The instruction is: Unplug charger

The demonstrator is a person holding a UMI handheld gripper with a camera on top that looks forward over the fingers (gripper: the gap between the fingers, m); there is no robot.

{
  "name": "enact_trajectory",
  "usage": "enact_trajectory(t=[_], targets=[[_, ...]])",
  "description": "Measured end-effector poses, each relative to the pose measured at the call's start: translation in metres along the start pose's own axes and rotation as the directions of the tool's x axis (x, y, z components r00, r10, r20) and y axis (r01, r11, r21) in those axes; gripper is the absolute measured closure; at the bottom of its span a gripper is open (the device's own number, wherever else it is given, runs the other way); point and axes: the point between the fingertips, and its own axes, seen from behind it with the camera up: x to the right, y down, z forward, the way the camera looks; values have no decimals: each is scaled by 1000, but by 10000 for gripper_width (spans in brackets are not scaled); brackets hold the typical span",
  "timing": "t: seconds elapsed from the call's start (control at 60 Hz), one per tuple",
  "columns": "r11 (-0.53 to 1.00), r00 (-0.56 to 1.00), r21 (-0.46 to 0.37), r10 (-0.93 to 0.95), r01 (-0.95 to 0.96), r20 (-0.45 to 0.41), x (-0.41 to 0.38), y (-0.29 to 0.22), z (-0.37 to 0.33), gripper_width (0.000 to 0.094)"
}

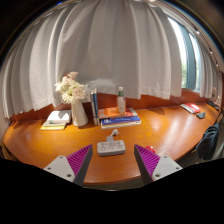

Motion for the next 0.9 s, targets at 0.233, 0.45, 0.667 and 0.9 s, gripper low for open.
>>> enact_trajectory(t=[0.233, 0.45, 0.667, 0.9], targets=[[998, 989, -1, -69, 70, 132, -104, 20, -43, 90], [992, 975, 28, -126, 123, 186, -146, 26, -67, 90], [990, 968, 22, -140, 138, 208, -164, 34, -78, 87], [988, 964, 7, -150, 152, 218, -171, 43, -80, 88]])
